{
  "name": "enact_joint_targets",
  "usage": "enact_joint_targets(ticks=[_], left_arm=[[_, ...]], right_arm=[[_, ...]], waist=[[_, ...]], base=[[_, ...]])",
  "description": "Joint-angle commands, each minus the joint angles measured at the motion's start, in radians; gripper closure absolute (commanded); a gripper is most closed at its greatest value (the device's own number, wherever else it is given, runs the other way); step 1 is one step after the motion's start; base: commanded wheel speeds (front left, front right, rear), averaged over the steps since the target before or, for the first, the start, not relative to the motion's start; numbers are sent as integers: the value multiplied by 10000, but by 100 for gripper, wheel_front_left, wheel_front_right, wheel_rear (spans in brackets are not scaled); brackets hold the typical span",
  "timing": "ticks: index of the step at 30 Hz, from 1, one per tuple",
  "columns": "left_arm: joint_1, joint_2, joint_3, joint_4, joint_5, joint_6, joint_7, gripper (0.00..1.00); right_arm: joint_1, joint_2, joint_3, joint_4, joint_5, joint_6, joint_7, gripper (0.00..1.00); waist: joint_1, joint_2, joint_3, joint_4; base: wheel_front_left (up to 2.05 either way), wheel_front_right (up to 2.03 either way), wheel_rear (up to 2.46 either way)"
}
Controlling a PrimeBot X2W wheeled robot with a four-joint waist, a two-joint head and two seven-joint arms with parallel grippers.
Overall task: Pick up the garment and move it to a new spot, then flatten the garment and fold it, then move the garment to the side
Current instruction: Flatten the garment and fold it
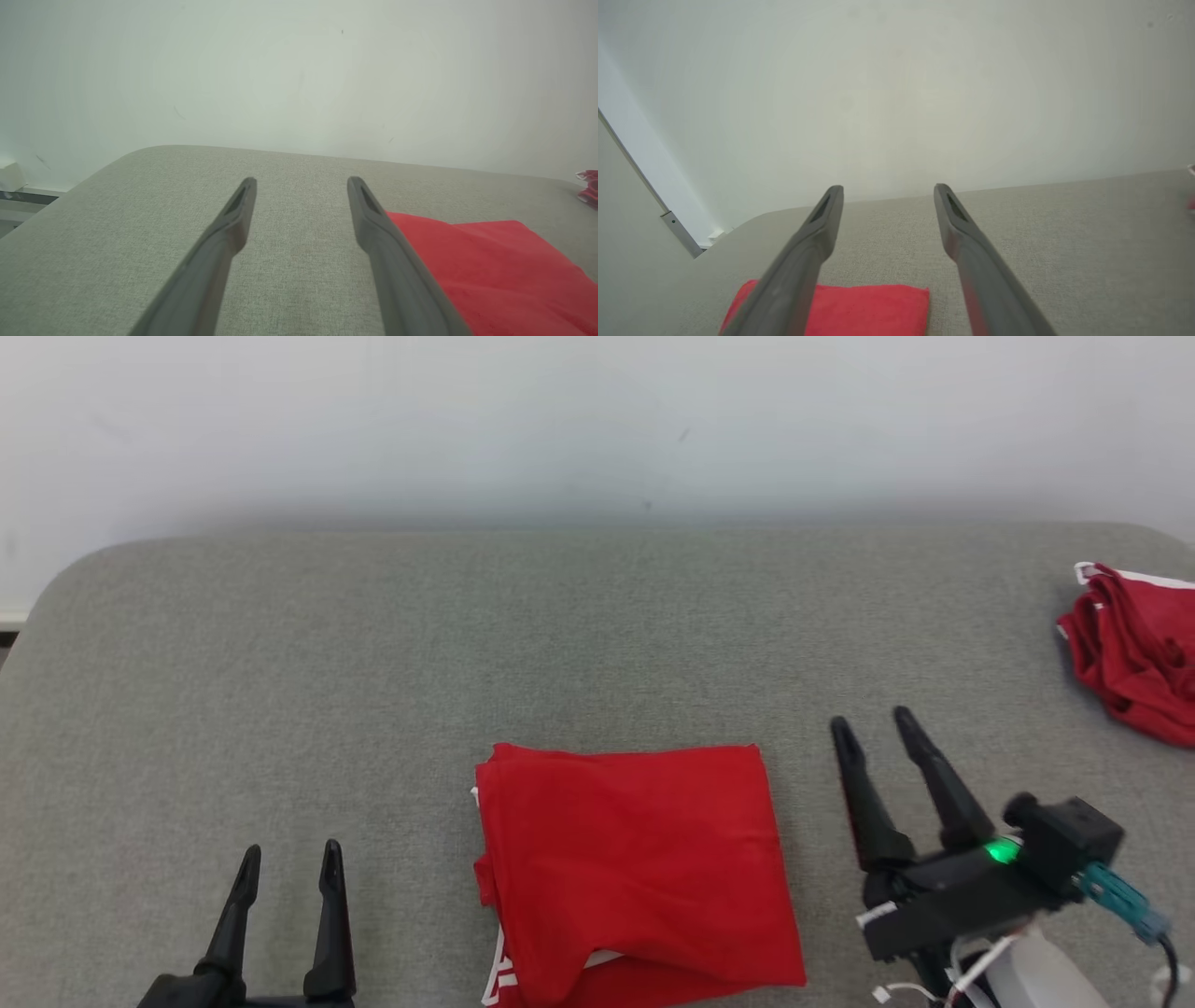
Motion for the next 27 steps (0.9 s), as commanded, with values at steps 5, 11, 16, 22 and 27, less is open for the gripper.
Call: enact_joint_targets(ticks=[5, 11, 16, 22, 27], left_arm=[[349, -3, 114, -73, 165, -24, -28, 0], [498, 0, 98, -55, 206, -41, -28, 0], [567, -2, 65, -54, 252, -48, -28, 0], [756, -4, -31, 60, 309, -54, -28, 0], [890, -5, -766, 505, 456, -90, -28, 0]], right_arm=[[1376, 144, -1153, -758, -559, -25, -3, 0], [2293, 365, -1669, -1246, -1098, -25, -2, 0], [2810, 667, -1924, -1446, -1369, -25, -2, 0], [3105, 900, -2043, -1473, -1540, -25, -3, 0], [3002, 922, -1973, -1416, -1601, -25, -3, 0]], waist=[[0, -1, -410, -481], [0, -1, -582, -537], [0, -1, -674, -507], [0, -1, -728, -411], [0, -1, -720, -401]], base=[[0, 0, 0], [0, 0, 0], [0, 0, 0], [0, 0, 0], [0, 0, 0]])
